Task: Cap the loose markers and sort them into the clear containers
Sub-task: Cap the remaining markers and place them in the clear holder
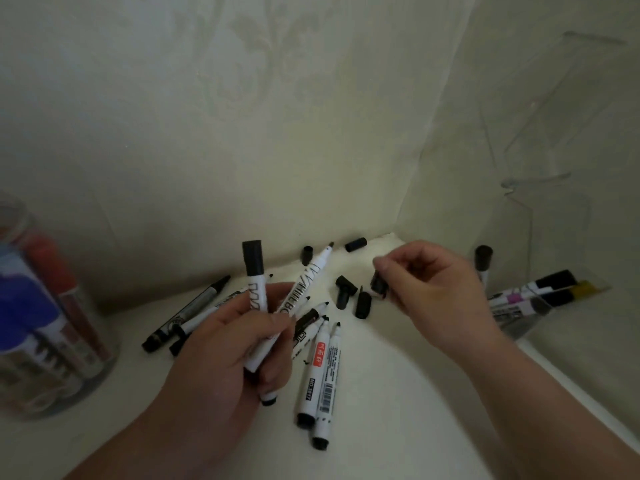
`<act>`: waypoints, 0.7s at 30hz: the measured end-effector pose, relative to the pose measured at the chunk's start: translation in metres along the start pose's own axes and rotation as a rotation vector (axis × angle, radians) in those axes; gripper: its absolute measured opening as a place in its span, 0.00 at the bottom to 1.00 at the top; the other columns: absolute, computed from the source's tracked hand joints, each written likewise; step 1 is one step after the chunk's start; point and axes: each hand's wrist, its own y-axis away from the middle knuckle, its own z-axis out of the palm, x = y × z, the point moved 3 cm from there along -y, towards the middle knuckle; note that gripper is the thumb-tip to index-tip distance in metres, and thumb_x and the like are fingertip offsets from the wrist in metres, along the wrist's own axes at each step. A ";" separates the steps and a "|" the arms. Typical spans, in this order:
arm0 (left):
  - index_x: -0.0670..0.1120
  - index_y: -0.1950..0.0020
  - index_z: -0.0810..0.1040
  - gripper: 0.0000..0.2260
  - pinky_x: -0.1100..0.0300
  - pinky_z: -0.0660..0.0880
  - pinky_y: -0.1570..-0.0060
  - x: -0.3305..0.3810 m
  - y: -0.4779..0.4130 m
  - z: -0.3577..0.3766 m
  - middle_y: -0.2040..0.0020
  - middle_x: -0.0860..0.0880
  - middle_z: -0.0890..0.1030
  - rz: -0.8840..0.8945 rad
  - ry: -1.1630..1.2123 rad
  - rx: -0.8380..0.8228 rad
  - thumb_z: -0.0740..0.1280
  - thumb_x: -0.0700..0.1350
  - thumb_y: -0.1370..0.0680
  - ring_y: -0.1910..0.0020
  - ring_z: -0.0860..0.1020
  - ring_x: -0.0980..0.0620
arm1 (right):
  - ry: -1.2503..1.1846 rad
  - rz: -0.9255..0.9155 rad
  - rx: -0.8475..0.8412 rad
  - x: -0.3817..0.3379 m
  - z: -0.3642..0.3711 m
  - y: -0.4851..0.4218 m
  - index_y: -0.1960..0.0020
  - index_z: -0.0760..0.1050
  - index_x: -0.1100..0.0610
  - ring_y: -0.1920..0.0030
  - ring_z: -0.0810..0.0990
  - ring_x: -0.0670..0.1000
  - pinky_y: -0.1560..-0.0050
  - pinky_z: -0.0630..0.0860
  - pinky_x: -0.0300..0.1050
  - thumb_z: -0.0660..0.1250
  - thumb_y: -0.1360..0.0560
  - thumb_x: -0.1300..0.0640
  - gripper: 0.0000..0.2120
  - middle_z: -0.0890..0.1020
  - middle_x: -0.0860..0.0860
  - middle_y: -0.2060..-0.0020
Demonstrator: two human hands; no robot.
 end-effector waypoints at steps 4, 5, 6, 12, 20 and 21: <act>0.36 0.47 0.80 0.15 0.59 0.60 0.77 0.003 -0.002 -0.001 0.69 0.42 0.71 0.042 -0.002 0.045 0.69 0.35 0.34 0.76 0.62 0.50 | 0.652 -0.103 -0.294 0.006 0.003 0.009 0.65 0.77 0.50 0.70 0.76 0.42 0.68 0.72 0.37 0.78 0.31 0.51 0.11 0.81 0.46 0.69; 0.37 0.49 0.80 0.14 0.59 0.60 0.77 0.003 -0.002 0.000 0.69 0.43 0.71 0.043 -0.003 0.057 0.69 0.35 0.34 0.76 0.63 0.51 | 0.768 -0.116 -0.364 0.007 0.005 0.011 0.65 0.76 0.50 0.68 0.76 0.43 0.67 0.73 0.37 0.77 0.30 0.50 0.11 0.80 0.46 0.68; 0.38 0.51 0.80 0.11 0.59 0.60 0.77 0.003 -0.002 0.000 0.69 0.43 0.72 0.044 -0.006 0.065 0.68 0.36 0.33 0.76 0.63 0.51 | 0.850 -0.124 -0.409 0.007 0.008 0.013 0.65 0.74 0.50 0.67 0.76 0.43 0.66 0.72 0.38 0.76 0.30 0.50 0.12 0.79 0.45 0.68; 0.39 0.55 0.82 0.09 0.59 0.60 0.76 0.002 -0.003 -0.002 0.69 0.42 0.72 0.035 -0.036 0.098 0.66 0.38 0.32 0.77 0.65 0.50 | 0.832 -0.105 -0.408 -0.005 0.004 0.014 0.62 0.72 0.49 0.68 0.77 0.44 0.66 0.75 0.42 0.75 0.33 0.41 0.16 0.80 0.46 0.66; 0.44 0.52 0.85 0.15 0.56 0.53 0.73 0.001 -0.003 0.001 0.66 0.40 0.75 0.045 -0.001 0.093 0.65 0.36 0.35 0.77 0.60 0.50 | 1.022 -0.021 -0.117 0.005 0.021 -0.035 0.34 0.72 0.55 0.44 0.77 0.54 0.47 0.73 0.44 0.65 0.22 0.58 0.16 0.77 0.52 0.42; 0.43 0.51 0.84 0.15 0.55 0.53 0.72 0.000 -0.003 0.000 0.68 0.41 0.73 0.045 0.001 0.083 0.65 0.36 0.34 0.77 0.59 0.51 | 1.078 0.050 -0.156 0.009 0.023 -0.042 0.34 0.72 0.55 0.42 0.78 0.56 0.45 0.74 0.45 0.64 0.22 0.60 0.17 0.76 0.54 0.40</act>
